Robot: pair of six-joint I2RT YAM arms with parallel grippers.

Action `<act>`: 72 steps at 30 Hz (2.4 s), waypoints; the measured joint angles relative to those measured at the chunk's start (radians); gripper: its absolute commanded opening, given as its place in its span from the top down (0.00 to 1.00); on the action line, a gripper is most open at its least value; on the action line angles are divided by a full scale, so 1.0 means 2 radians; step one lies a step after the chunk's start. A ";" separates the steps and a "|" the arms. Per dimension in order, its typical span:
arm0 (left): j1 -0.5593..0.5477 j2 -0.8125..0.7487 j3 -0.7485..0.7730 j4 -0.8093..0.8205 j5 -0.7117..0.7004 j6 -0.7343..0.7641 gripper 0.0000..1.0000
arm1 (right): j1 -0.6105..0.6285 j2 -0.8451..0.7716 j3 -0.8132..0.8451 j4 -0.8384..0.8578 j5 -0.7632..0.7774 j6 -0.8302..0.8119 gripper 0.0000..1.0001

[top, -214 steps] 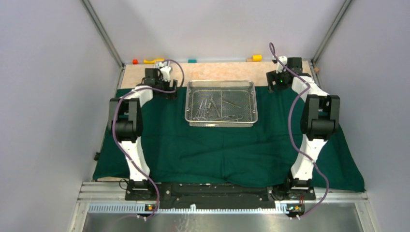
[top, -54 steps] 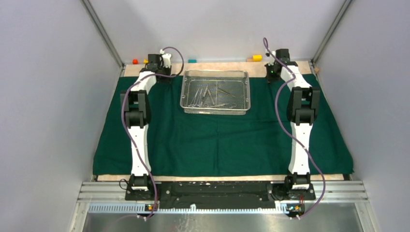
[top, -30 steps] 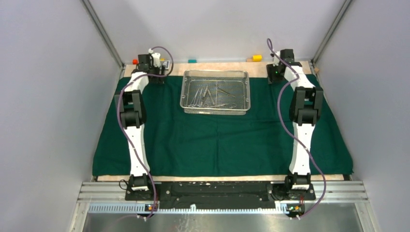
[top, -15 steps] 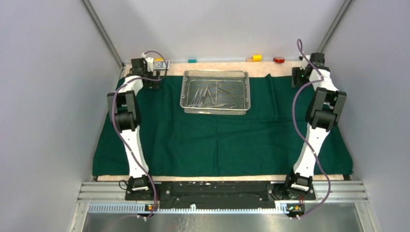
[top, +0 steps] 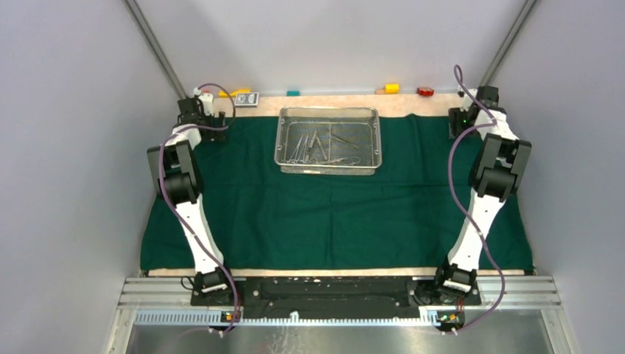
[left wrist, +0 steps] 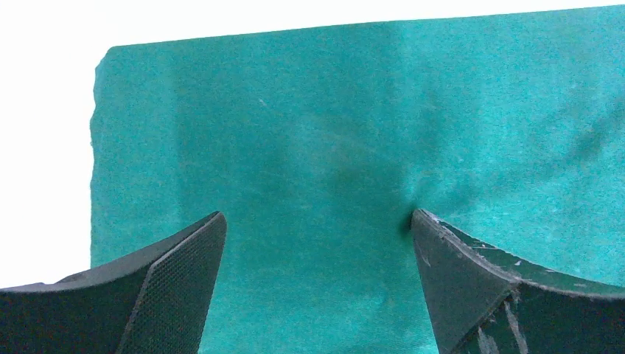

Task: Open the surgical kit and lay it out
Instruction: Smooth out the surgical kit at the center of the board.

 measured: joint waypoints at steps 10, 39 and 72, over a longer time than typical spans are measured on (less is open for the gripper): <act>0.018 0.000 -0.002 0.010 -0.001 0.021 0.01 | -0.033 -0.001 -0.007 0.012 -0.013 -0.006 0.39; 0.053 -0.387 -0.309 -0.153 0.123 0.154 0.01 | -0.059 -0.500 -0.481 -0.059 -0.084 -0.208 0.37; 0.105 -0.527 -0.541 -0.241 0.047 0.397 0.03 | -0.106 -0.583 -0.661 -0.143 0.021 -0.421 0.41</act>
